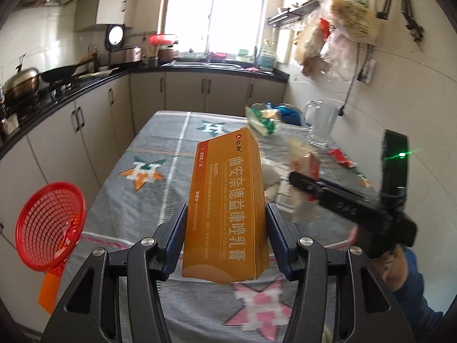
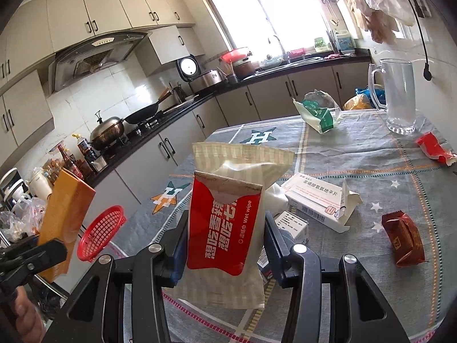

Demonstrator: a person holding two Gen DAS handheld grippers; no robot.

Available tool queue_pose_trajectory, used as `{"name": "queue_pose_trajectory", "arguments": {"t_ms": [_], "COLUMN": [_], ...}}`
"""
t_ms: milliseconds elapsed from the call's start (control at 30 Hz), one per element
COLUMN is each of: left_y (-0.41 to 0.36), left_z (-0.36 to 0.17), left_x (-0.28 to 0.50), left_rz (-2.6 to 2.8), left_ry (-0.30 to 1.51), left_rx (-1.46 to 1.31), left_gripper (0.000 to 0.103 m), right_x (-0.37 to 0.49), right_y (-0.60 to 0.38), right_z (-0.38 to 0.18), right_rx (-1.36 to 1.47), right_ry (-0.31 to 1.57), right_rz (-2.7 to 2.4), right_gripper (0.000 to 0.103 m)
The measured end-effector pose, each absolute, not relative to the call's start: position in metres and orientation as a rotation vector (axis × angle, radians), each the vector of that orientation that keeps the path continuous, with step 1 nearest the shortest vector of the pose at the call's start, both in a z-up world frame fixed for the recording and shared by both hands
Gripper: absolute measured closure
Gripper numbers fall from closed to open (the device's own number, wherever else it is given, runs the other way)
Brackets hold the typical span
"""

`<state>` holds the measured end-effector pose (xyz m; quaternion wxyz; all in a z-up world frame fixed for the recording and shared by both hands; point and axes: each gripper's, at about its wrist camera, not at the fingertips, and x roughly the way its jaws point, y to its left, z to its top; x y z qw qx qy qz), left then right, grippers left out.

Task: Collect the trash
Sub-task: 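Carry the orange box with the left tool while the right tool carries the wipes to the basket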

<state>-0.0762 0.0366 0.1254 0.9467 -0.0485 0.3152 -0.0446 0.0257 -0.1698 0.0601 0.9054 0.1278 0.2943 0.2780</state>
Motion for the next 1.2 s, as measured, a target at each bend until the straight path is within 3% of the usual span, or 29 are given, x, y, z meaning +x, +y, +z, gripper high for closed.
{"name": "queue_pose_trajectory", "arguments": {"t_ms": [267, 1200], "left_y": [0.063, 0.062], "left_z": [0.101, 0.105], "left_x": [-0.064, -0.086], "left_rz": [-0.089, -0.135], "left_ry": [0.677, 0.668], "left_rx": [-0.160, -0.151], "left_gripper": [0.050, 0.050], "right_x": [0.032, 0.039], "right_y": [-0.163, -0.165], "right_z": [0.052, 0.042], "right_rx": [0.229, 0.238], "right_ry": [0.638, 0.657], "right_rz": [0.563, 0.563], "right_gripper": [0.052, 0.052]}}
